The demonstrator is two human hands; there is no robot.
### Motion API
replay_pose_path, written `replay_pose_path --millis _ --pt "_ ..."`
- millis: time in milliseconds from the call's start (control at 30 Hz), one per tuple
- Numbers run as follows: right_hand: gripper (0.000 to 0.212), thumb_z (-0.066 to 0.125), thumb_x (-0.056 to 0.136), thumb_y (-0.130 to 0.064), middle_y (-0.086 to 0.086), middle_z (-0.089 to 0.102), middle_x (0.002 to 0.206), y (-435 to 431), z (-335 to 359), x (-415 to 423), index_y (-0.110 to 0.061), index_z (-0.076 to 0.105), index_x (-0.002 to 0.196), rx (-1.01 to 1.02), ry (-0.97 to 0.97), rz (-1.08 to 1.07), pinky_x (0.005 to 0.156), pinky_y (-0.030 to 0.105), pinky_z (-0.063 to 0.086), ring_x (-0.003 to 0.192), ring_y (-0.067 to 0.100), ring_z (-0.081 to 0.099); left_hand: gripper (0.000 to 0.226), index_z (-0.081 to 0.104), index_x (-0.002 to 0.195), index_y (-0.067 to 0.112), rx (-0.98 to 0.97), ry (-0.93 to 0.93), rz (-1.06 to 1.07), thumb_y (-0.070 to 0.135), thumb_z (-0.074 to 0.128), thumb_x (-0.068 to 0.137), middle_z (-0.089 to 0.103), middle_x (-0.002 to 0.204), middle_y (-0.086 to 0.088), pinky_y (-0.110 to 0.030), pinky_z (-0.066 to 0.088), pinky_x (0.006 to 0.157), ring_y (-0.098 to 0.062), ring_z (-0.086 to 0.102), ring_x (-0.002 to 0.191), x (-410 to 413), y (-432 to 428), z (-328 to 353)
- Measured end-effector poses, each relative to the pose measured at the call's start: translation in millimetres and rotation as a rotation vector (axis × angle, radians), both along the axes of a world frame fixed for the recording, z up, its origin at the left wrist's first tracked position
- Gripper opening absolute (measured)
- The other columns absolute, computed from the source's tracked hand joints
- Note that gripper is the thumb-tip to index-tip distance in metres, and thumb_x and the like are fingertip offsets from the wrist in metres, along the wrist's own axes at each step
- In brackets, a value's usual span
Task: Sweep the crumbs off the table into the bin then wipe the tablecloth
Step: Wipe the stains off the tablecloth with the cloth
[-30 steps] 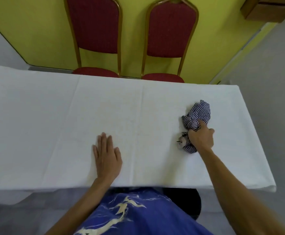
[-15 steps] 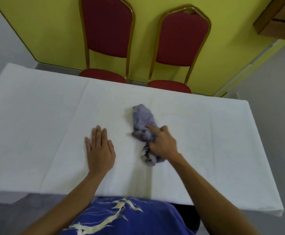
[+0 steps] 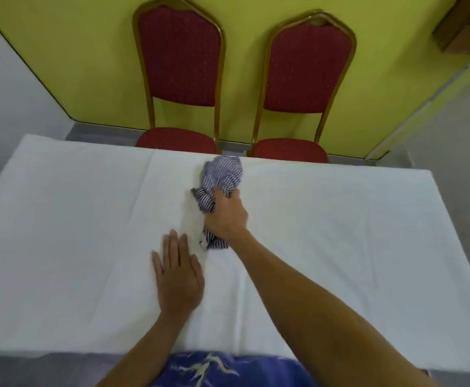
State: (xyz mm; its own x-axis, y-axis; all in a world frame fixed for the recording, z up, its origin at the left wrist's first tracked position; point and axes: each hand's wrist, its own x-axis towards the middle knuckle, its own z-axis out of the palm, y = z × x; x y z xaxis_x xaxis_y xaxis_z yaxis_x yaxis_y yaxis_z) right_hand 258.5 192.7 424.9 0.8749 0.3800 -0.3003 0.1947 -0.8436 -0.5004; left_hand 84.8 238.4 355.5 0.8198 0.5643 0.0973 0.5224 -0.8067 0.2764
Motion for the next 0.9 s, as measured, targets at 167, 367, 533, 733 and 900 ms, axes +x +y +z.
replay_pose_path --millis 167,367,533,733,900 --pt "0.072 0.069 0.078 -0.036 0.011 0.041 0.127 17 8 -16 -0.037 0.041 0.144 -0.041 0.066 0.357 0.092 0.046 0.053 0.114 0.036 0.054 0.059 0.033 0.152 0.003 -0.005 0.042 -0.022 0.025 0.030 0.098 0.023 0.163 -0.016 -0.056 0.014 0.121 -0.030 0.020 0.152 1 3 3" --pt "0.064 0.058 0.082 -0.029 0.007 0.047 0.121 -91 5 60 -0.050 0.044 0.141 -0.111 -0.001 -0.068 0.091 0.046 0.054 0.108 0.034 0.061 0.056 0.034 0.152 0.005 -0.037 0.032 0.012 0.029 0.026 0.102 0.019 0.164 -0.011 -0.053 0.010 0.123 -0.023 0.011 0.154 2 2 4" --pt "0.063 0.057 0.080 -0.030 0.019 0.051 0.124 -201 4 80 -0.045 0.045 0.141 -0.152 -0.033 -0.420 0.091 0.048 0.054 0.105 0.042 0.061 0.057 0.033 0.152 0.005 -0.036 0.047 0.017 0.031 0.022 0.103 0.019 0.164 -0.011 -0.053 0.011 0.123 -0.024 0.012 0.154 -1 6 3" --pt "0.065 0.060 0.083 -0.026 0.019 0.045 0.124 -197 -5 20 -0.032 0.040 0.144 -0.065 -0.038 -0.643 0.091 0.049 0.051 0.104 0.043 0.058 0.056 0.037 0.150 0.004 -0.032 0.039 0.020 0.030 0.025 0.102 0.023 0.163 -0.013 -0.054 0.012 0.122 -0.026 0.016 0.153 0 7 3" --pt "0.065 0.063 0.082 -0.030 0.002 0.039 0.112 -148 4 -72 -0.037 0.038 0.142 -0.003 0.020 -0.386 0.083 0.042 0.052 0.101 0.035 0.061 0.057 0.038 0.150 0.004 -0.051 0.020 0.023 0.030 0.024 0.101 0.025 0.162 -0.014 -0.054 0.012 0.122 -0.027 0.020 0.152 2 7 2"
